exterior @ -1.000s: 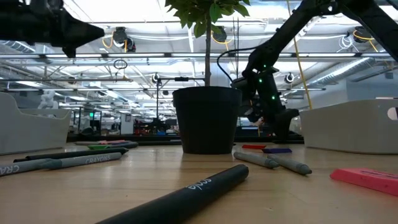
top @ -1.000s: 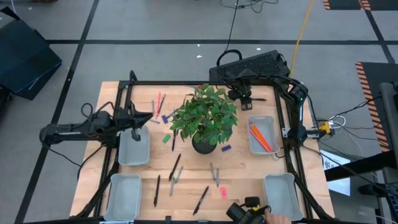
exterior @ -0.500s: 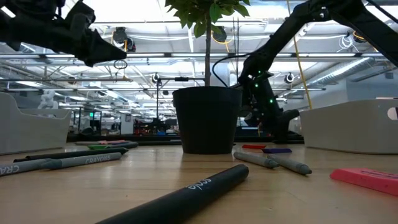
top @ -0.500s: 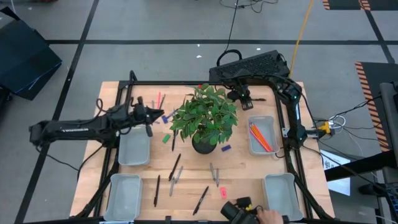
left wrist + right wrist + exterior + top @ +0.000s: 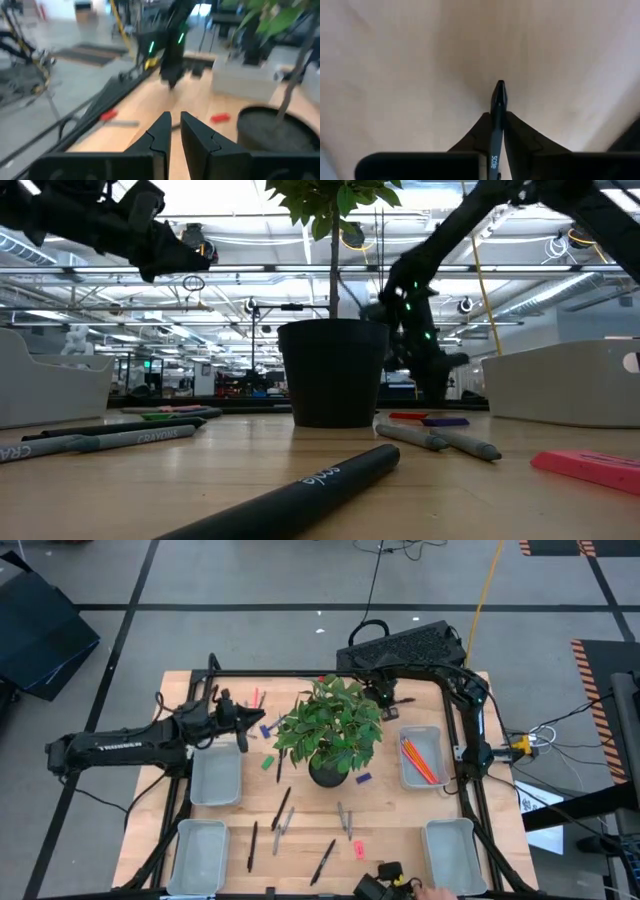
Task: Sort crayons/erasers/pens/pencils in bins
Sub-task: Put the black pen into the top left gray bin
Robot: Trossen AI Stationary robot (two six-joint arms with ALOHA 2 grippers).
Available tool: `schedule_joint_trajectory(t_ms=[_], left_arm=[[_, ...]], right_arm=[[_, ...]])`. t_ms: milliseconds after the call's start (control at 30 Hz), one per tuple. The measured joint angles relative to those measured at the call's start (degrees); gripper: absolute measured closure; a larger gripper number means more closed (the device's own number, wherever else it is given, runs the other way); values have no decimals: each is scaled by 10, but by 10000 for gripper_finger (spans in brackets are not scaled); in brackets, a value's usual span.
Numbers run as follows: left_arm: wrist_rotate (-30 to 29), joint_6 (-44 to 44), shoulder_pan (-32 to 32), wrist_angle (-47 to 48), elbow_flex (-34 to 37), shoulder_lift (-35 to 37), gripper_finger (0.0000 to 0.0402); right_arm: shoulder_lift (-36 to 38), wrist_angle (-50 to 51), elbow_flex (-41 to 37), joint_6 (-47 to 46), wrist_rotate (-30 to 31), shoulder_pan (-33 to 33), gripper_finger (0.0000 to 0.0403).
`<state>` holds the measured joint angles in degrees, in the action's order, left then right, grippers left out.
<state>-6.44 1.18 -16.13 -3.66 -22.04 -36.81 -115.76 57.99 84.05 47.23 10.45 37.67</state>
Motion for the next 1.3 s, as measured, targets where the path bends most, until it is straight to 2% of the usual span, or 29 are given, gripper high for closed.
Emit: schedule_joint_trajectory(t_ms=[100, 267, 367, 467, 567, 700, 800, 900, 967, 1100, 1300], left_arm=[[0, -6, -14, 26, -26, -2, 325], [0, -11, -33, 23, -72, -5, 252], [15, -11, -43, 22, -120, -12, 214], [45, -14, -49, 31, -187, -30, 191], [50, -10, -54, 79, -278, -66, 187], [50, 0, -59, 156, -405, -138, 191], [66, 10, -60, 191, -489, -194, 191], [106, 35, -65, 208, -563, -252, 192], [147, 35, -67, 215, -606, -292, 192], [211, 7, -67, 228, -682, -376, 190], [262, -32, -63, 243, -779, -478, 177]], right_arm=[[52, -3, 1, -10, -28, -8, 381], [148, -23, 1, -23, -52, -19, 380], [214, -35, 1, -30, -72, -28, 380], [286, -58, 1, -32, -65, -40, 380], [354, -116, 1, -66, -63, -45, 379], [428, -228, 1, -166, -67, -45, 379], [464, -300, 2, -274, -124, -51, 379], [477, -368, 2, -377, -203, -67, 379], [477, -417, 2, -417, -234, -90, 379], [471, -495, 2, -465, -264, -141, 380], [470, -544, 2, -488, -270, -177, 379]])
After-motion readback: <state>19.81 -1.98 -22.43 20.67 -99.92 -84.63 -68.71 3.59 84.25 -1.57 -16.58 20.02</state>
